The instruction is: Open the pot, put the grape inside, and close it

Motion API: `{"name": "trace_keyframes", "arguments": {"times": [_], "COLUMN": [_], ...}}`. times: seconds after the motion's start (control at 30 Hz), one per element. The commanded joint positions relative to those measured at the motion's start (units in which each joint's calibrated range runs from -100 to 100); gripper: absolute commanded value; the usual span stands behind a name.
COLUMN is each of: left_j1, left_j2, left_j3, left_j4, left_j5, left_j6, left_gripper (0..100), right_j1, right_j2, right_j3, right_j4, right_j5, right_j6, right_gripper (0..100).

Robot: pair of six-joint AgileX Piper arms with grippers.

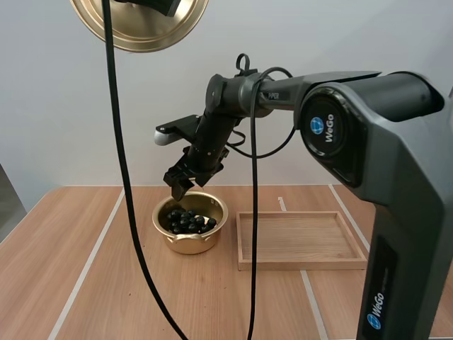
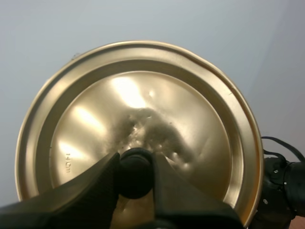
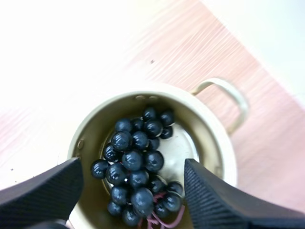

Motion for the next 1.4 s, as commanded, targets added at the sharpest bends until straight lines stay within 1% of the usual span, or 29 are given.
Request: {"name": "trace_keyframes", "arguments": {"times": [0.0, 0.13, 0.33, 0.5, 0.57, 0.73, 0.8, 0.83, 0.9, 0.93, 0.97, 1.0, 1.07, 1.1, 1.23, 1.37], "left_j1": [-0.21, -0.21, -0.21, -0.21, -0.21, -0.21, -0.21, -0.21, -0.21, -0.21, -0.21, -0.21, -0.21, -0.21, -0.21, -0.21], "left_j2": [0.2, 0.2, 0.2, 0.2, 0.5, 3.5, 5.0, 6.0, 7.6, 8.5, 9.1, 9.9, 11.3, 12.0, 14.5, 17.2], "left_j3": [-0.3, -0.3, -0.3, -0.3, -0.3, -0.3, -0.3, -0.3, -0.3, -0.3, -0.3, 0.0, 0.5, 0.9, 4.1, 8.0], "left_j4": [0.1, -0.3, -4.2, -5.4, -5.4, -5.6, -5.9, -6.0, -6.0, -6.0, -6.0, -6.1, -6.5, -6.8, -7.1, -7.1], "left_j5": [-2.7, -2.7, -2.7, -1.8, 0.4, 8.5, 11.2, 12.3, 13.1, 13.2, 13.2, 13.2, 13.2, 13.0, 10.2, 6.4], "left_j6": [-1.4, -1.5, -1.6, -1.6, -1.6, -1.4, -1.4, -1.4, -1.4, -1.4, -1.4, -1.4, -1.4, -1.4, -1.4, -1.2], "left_gripper": [0, 0, 0, 0, 0, 0, 0, 0, 0, 0, 0, 0, 0, 0, 0, 0], "right_j1": [-1.2, -3.7, -10.2, -15.7, -17.8, -21.8, -22.9, -23.5, -24.3, -24.5, -24.9, -25.0, -25.0, -25.0, -25.0, -25.0], "right_j2": [-7.5, -12.1, -17.7, -20.4, -21.7, -24.1, -25.3, -25.9, -27.0, -27.8, -28.3, -28.8, -29.7, -30.0, -31.1, -31.5], "right_j3": [0.0, 0.0, 0.1, 0.9, 1.9, 3.7, 3.7, 3.7, 3.7, 3.7, 3.7, 3.7, 3.7, 3.7, 3.7, 3.7], "right_j4": [-1.9, -1.9, -1.9, -1.9, -1.9, -1.2, -0.5, 0.2, 1.0, 1.4, 1.6, 1.6, 1.7, 2.2, 5.1, 6.1], "right_j5": [-0.9, -0.9, 3.0, 4.0, 3.4, 3.0, 3.0, 3.0, 3.0, 3.0, 3.0, 3.0, 3.0, 3.0, 3.8, 5.1], "right_j6": [0.9, 1.4, 1.5, 1.4, 1.2, 1.0, 1.0, 1.0, 1.0, 1.0, 1.4, 1.4, 1.8, 1.8, 1.8, 1.8], "right_gripper": [99, 99, 99, 98, 98, 98, 95, 92, 80, 69, 56, 40, 1, 0, 0, 0]}}
